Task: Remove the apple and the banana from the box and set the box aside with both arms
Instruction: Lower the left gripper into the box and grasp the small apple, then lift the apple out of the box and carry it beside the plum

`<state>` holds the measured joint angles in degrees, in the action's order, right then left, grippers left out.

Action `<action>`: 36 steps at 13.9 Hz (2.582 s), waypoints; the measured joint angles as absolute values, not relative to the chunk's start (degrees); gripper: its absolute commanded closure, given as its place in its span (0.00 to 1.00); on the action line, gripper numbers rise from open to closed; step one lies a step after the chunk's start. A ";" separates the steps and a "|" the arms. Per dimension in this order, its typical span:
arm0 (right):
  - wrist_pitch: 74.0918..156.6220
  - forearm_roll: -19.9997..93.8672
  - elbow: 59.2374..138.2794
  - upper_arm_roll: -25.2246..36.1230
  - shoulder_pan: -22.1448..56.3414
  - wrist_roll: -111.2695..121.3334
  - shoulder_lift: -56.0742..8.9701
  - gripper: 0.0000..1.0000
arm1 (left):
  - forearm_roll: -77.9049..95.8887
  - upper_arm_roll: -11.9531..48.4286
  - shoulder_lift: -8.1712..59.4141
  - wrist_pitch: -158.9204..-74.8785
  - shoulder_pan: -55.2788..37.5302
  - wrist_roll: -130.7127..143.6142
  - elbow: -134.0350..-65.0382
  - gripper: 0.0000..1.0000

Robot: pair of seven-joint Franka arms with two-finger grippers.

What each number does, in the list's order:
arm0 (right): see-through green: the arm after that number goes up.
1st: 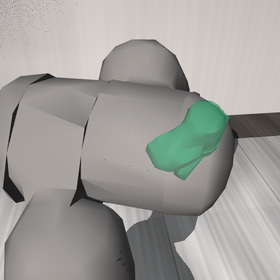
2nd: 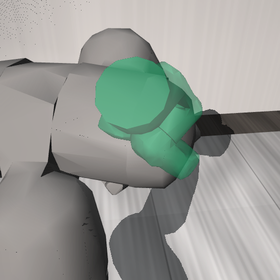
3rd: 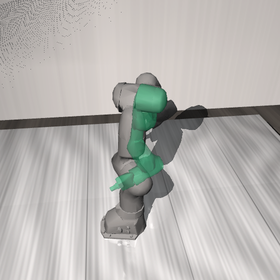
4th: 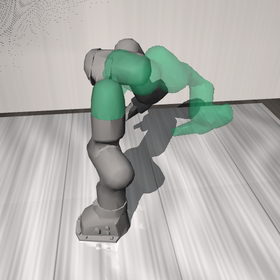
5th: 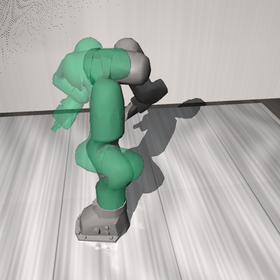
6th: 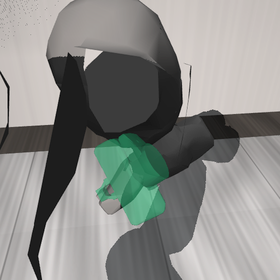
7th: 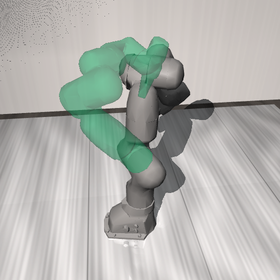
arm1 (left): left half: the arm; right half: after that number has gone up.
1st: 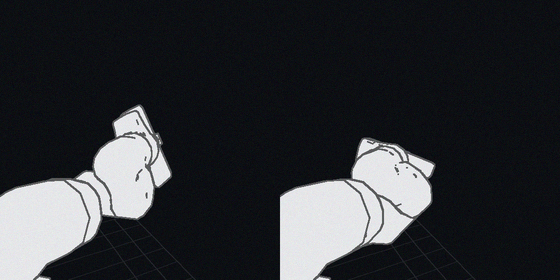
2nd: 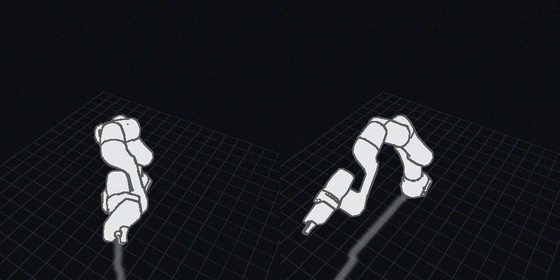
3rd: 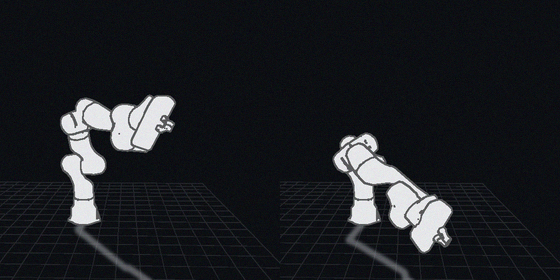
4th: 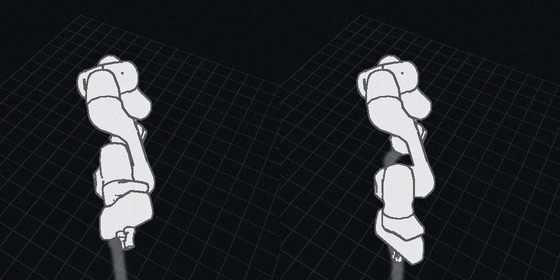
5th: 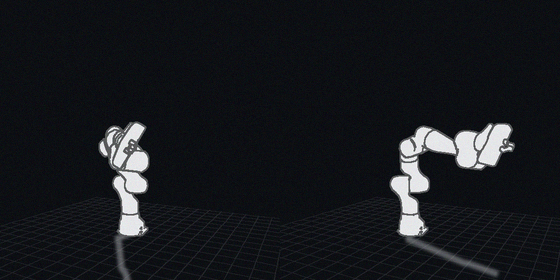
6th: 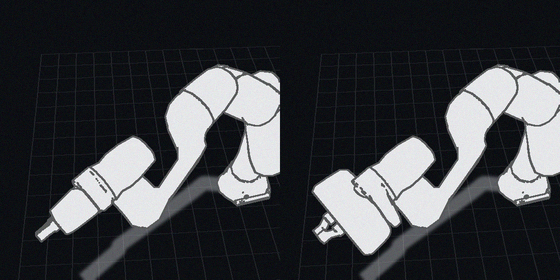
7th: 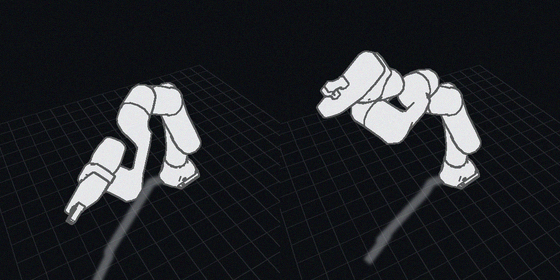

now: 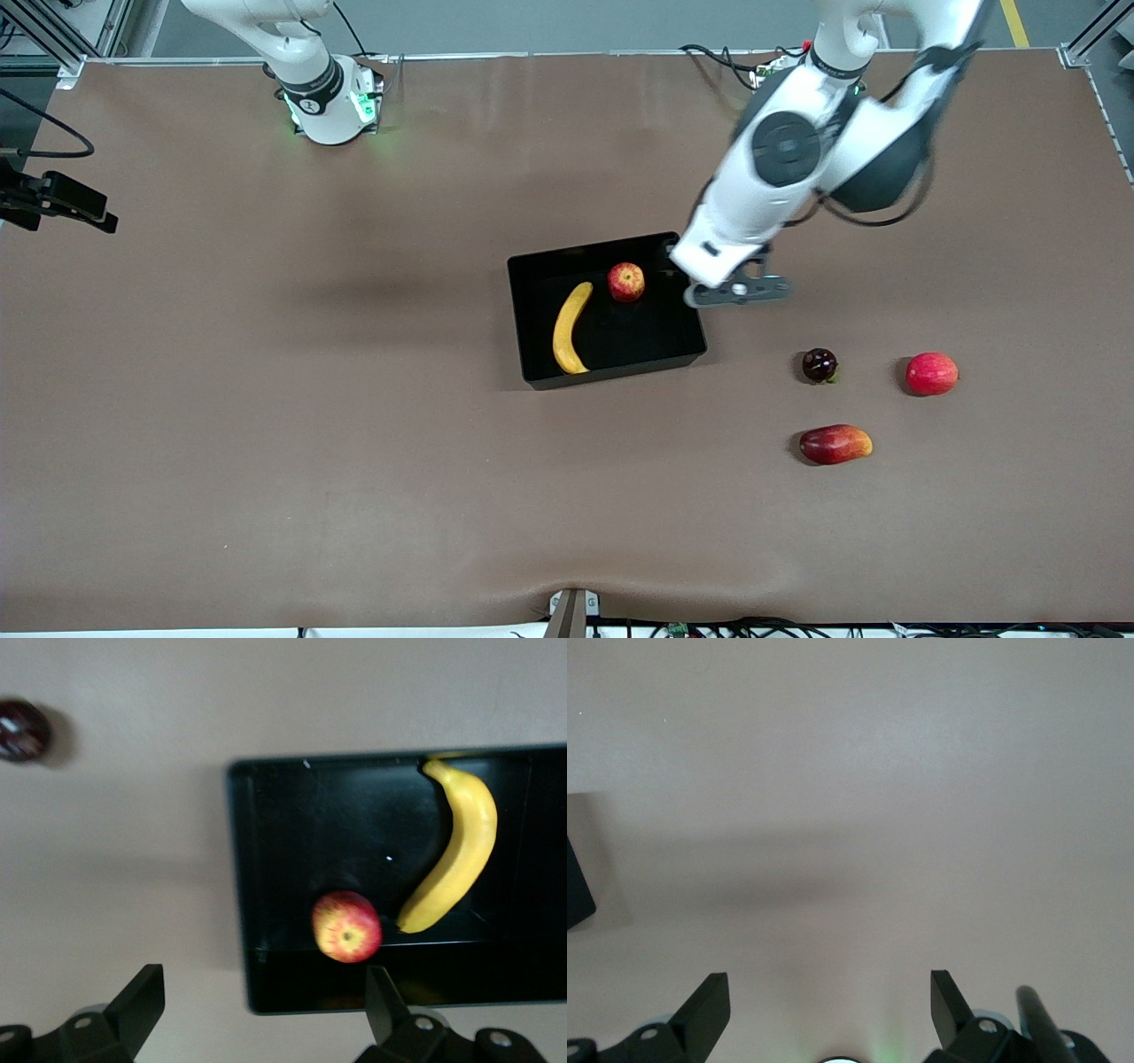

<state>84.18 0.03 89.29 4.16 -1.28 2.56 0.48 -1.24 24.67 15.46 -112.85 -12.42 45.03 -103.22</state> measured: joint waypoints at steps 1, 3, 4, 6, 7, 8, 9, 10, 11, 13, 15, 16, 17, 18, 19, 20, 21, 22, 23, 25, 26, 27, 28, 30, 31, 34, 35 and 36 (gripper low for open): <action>84.18 0.03 89.29 4.16 -1.29 2.56 0.47 0.00 | -1.84 24.68 17.11 -114.70 -14.11 48.43 -103.65 0.00; 84.18 0.03 89.28 4.16 -1.29 2.56 0.47 0.00 | -3.57 24.67 20.59 -118.26 -16.88 54.28 -103.89 0.00; 84.18 0.03 89.28 4.16 -1.29 2.56 0.47 0.00 | -4.79 24.67 22.28 -120.00 -17.86 56.85 -103.92 0.00; 84.17 0.03 89.28 4.15 -1.29 2.56 0.47 0.00 | -7.46 24.67 25.29 -121.76 -18.89 59.42 -103.94 0.00; 84.17 0.03 89.28 4.15 -1.29 2.56 0.47 0.00 | -8.27 24.66 26.51 -122.08 -19.13 59.77 -103.95 0.00; 84.15 0.03 89.28 4.16 -1.29 2.56 0.47 0.00 | -8.61 24.66 27.47 -122.43 -19.28 59.79 -103.97 0.00; 84.14 0.03 89.28 4.20 -1.30 2.56 0.47 0.00 | -8.81 24.65 28.25 -122.80 -19.41 59.79 -104.04 0.00; 84.14 0.03 89.28 4.24 -1.32 2.56 0.46 0.00 | -8.85 24.66 28.79 -123.71 -19.58 59.79 -104.36 0.00; 84.13 0.03 89.29 4.26 -1.33 2.56 0.44 0.00 | -8.86 24.66 29.19 -125.17 -19.84 59.79 -105.10 0.00; 84.13 0.03 89.29 4.26 -1.35 2.56 0.40 0.00 | -8.87 24.66 29.72 -128.99 -20.25 60.12 -107.54 0.00; 84.12 0.03 89.29 4.26 -1.35 2.56 0.36 0.00 | -8.87 24.66 30.36 -132.81 -20.34 60.90 -110.12 0.00; 84.12 0.03 89.29 4.26 -1.35 2.56 0.34 0.00 | -8.87 24.65 30.72 -133.90 -20.33 60.96 -110.93 0.00; 84.11 0.03 89.29 4.26 -1.35 2.56 0.32 0.00 | -8.87 24.65 31.07 -134.47 -20.33 60.97 -111.35 0.05; 84.11 0.03 89.30 4.26 -1.37 2.56 0.31 0.00 | -8.87 24.65 31.40 -134.76 -20.33 60.98 -111.46 0.31; 84.11 0.03 89.30 4.27 -1.45 2.56 0.30 0.00 | -8.87 24.65 31.62 -134.91 -20.33 60.98 -111.46 0.50; 84.10 0.03 89.31 4.27 -1.70 2.56 0.27 0.00 | -8.90 24.65 31.68 -134.96 -20.33 60.98 -111.46 0.76; 84.10 0.03 89.32 4.28 -1.99 2.56 0.19 0.00 | -8.93 24.65 31.67 -135.00 -20.34 60.98 -111.43 1.00; 84.10 0.03 89.33 4.28 -2.13 2.56 0.10 0.00 | -8.99 24.66 31.66 -135.04 -20.35 60.98 -111.32 1.00; 84.10 0.03 89.33 4.25 -2.13 2.56 0.03 0.00 | -9.10 24.67 31.54 -135.03 -20.34 60.98 -111.05 1.00; 84.10 0.03 89.34 4.16 -2.13 2.56 -0.06 0.00 | -9.94 24.65 30.07 -134.43 -20.16 60.30 -110.29 1.00; 84.10 0.03 89.34 4.16 -2.14 2.56 -0.09 0.00 | -10.06 24.62 28.31 -133.10 -20.01 59.41 -109.83 1.00; 84.09 0.03 89.34 4.16 -2.14 2.56 -0.11 0.00 | -10.08 24.58 25.95 -131.18 -19.75 58.40 -109.42 1.00; 84.08 0.03 89.34 4.17 -2.16 2.56 -0.13 0.00 | -10.08 24.57 23.09 -128.90 -19.25 57.41 -109.07 1.00; 84.08 0.03 89.35 4.19 -2.21 2.56 -0.20 0.00 | -10.08 24.54 17.36 -123.16 -17.41 54.84 -107.82 1.00; 84.08 0.03 89.35 4.19 -2.23 2.56 -0.24 0.00 | -10.08 24.52 15.21 -120.11 -16.23 53.06 -106.89 1.00; 84.07 0.03 89.35 4.19 -2.25 2.56 -0.31 0.00 | -8.08 24.34 12.48 -113.19 -11.22 44.71 -101.96 1.00; 84.07 0.03 89.36 4.17 -2.24 2.56 -0.32 0.00 | -7.12 24.21 12.45 -111.87 -9.19 40.98 -100.39 1.00; 84.07 0.03 89.37 4.14 -2.24 2.56 -0.33 0.00 | -6.77 24.09 12.47 -110.82 -6.95 37.03 -99.58 1.00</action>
